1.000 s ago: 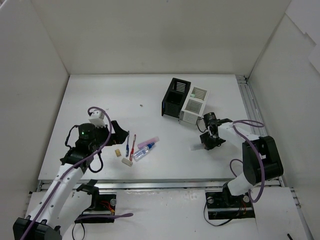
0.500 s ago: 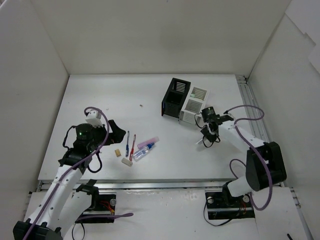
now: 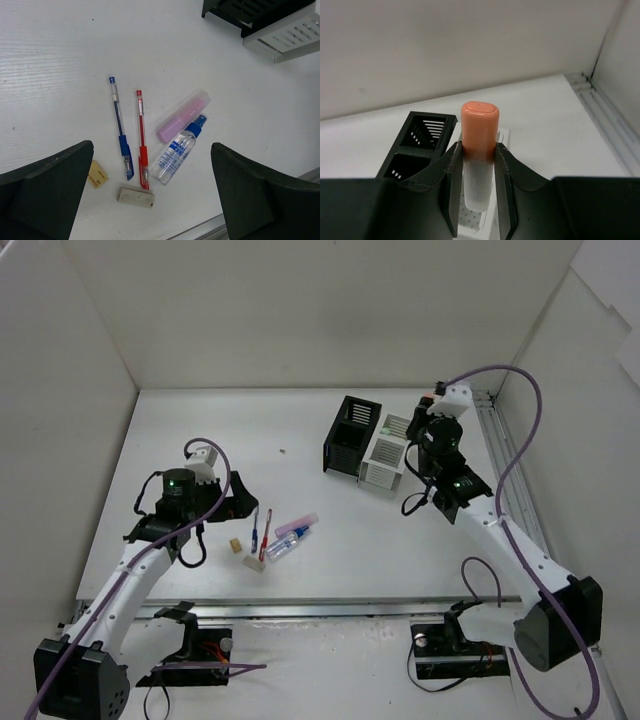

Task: Sort the stationery into containers
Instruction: Place the pen in the storage box.

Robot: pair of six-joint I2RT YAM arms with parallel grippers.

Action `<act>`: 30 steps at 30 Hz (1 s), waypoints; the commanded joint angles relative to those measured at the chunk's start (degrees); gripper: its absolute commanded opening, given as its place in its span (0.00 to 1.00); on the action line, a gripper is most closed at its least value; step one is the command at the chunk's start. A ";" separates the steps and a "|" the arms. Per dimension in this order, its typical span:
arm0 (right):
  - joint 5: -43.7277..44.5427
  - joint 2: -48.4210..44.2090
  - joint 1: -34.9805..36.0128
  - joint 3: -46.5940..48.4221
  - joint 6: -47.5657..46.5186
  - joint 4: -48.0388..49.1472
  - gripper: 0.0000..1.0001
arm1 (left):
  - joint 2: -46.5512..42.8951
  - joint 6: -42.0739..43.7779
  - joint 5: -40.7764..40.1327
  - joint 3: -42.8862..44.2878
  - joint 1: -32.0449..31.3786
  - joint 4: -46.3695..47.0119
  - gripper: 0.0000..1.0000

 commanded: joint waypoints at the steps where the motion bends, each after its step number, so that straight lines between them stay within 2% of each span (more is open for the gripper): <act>1: -7.31 8.89 0.35 5.06 -21.06 19.12 0.00 | 0.52 3.49 2.31 3.96 0.59 0.97 1.00; 5: -9.08 16.48 -0.17 11.56 -26.36 22.72 0.00 | 2.19 5.16 2.31 4.66 -0.03 1.41 1.00; 8: -10.47 21.41 -2.36 14.38 -26.19 23.43 0.00 | 3.07 6.13 3.45 4.75 -0.56 1.84 1.00; 10: -13.10 24.40 -3.42 15.09 -23.56 23.52 0.00 | 3.68 7.27 4.16 4.58 -1.08 2.46 1.00; 14: -12.42 28.09 -4.48 15.45 -22.32 24.39 0.00 | 4.91 11.14 7.24 4.14 -3.54 4.12 1.00; 23: -11.63 33.37 -5.80 13.08 -18.02 26.07 0.00 | 12.73 15.89 3.02 7.04 -8.28 3.43 1.00; 28: -9.17 33.11 -5.89 10.35 -14.42 26.94 0.06 | 16.86 17.91 -1.02 9.50 -11.28 2.55 1.00; 30: -9.25 32.50 -5.89 8.68 -13.19 27.12 0.14 | 18.27 18.70 -2.78 10.90 -11.98 2.11 1.00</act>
